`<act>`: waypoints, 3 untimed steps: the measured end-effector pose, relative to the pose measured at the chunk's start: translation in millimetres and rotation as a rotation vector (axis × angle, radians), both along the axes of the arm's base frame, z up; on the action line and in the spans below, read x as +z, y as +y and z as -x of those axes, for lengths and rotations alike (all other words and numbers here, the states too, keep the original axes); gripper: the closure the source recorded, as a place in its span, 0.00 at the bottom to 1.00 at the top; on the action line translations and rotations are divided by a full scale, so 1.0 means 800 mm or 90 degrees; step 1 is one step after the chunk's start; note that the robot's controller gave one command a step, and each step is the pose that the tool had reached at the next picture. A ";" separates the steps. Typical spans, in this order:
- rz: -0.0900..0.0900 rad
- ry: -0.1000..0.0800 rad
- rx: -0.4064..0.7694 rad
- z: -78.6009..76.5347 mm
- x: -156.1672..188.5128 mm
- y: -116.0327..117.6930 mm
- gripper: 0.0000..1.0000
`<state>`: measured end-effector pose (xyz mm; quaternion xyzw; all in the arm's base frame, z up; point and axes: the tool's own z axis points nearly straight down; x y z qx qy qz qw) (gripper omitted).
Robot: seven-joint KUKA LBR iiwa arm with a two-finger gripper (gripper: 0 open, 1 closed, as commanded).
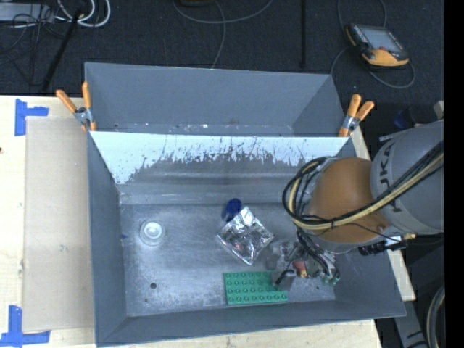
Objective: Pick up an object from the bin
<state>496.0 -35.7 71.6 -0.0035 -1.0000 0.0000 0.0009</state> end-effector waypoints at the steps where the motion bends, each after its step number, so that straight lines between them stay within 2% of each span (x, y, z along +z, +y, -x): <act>1: 0.000 0.007 0.285 -0.062 0.001 0.027 1.00; 2: 0.001 -0.006 0.292 -0.028 0.186 0.009 1.00; 3: -0.001 -0.001 0.291 -0.026 0.181 0.009 0.00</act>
Offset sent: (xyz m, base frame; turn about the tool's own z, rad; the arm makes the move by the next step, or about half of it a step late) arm 0.0503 0.0217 -0.0016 -0.4458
